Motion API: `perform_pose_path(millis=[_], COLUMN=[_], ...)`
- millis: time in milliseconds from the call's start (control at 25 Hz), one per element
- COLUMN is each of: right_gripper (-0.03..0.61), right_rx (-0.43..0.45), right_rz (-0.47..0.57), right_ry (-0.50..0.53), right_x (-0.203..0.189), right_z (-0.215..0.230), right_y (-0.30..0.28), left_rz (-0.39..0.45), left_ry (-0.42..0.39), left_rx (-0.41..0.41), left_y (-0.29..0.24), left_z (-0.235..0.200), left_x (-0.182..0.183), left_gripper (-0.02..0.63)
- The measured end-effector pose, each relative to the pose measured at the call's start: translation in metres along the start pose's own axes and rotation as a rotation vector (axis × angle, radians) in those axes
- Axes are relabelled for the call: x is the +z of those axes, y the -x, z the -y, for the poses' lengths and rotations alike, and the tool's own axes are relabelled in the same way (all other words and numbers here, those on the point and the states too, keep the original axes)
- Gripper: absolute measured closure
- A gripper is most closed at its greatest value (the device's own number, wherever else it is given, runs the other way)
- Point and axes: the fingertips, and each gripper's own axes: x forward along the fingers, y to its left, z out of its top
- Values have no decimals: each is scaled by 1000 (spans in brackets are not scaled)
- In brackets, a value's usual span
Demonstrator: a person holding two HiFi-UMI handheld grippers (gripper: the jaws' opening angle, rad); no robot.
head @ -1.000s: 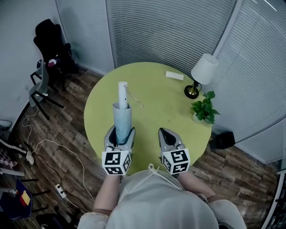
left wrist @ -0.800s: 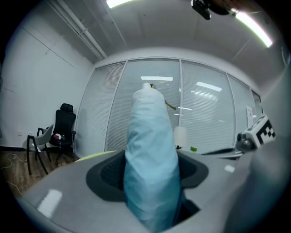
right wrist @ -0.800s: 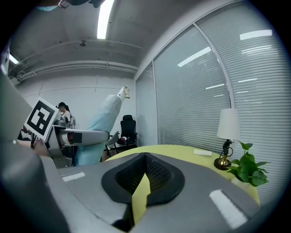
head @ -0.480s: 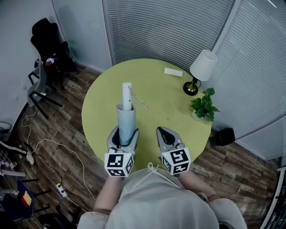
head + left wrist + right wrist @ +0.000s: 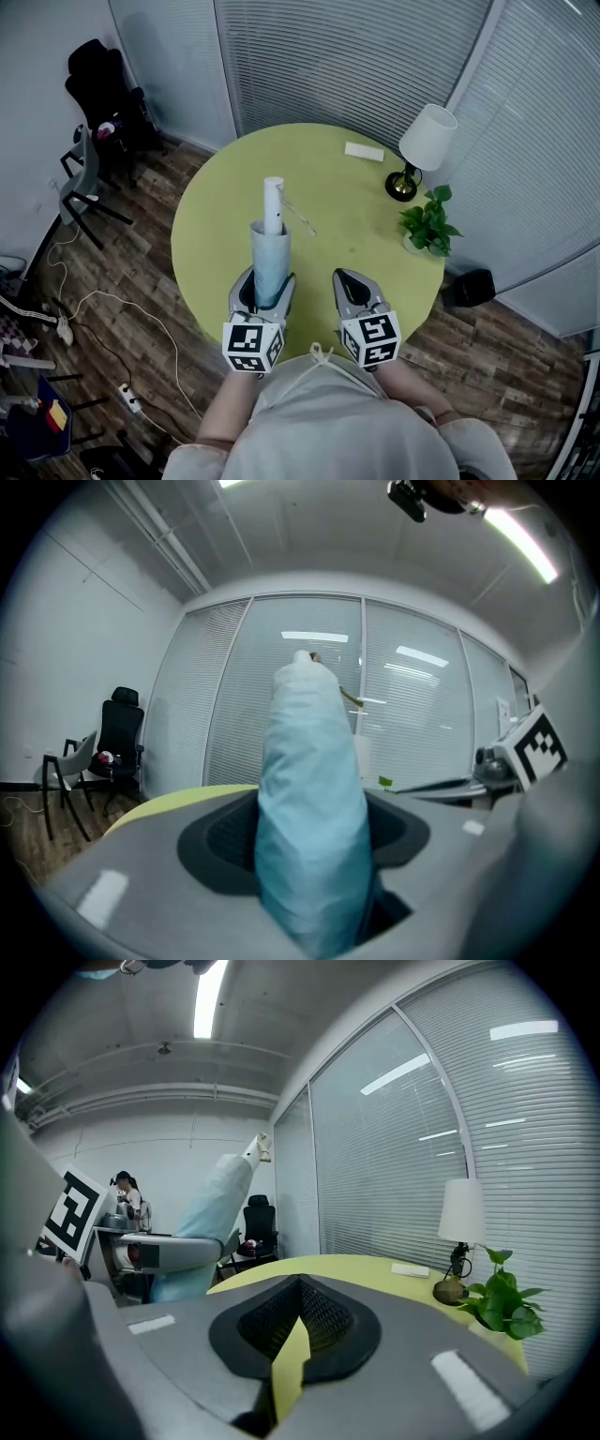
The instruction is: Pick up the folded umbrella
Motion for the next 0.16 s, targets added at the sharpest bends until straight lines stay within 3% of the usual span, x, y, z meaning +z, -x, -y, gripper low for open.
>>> perform_pose_path(millis=[160], right_gripper=[580], right_rx=[-5], right_rz=[-2], right_ry=[-4], right_x=[0], right_z=[5], right_y=[-3], left_rz=[-2], left_ry=[-14], left_rx=[-4], left_y=[-3], left_z=[3], left_x=[1], left_gripper=[318])
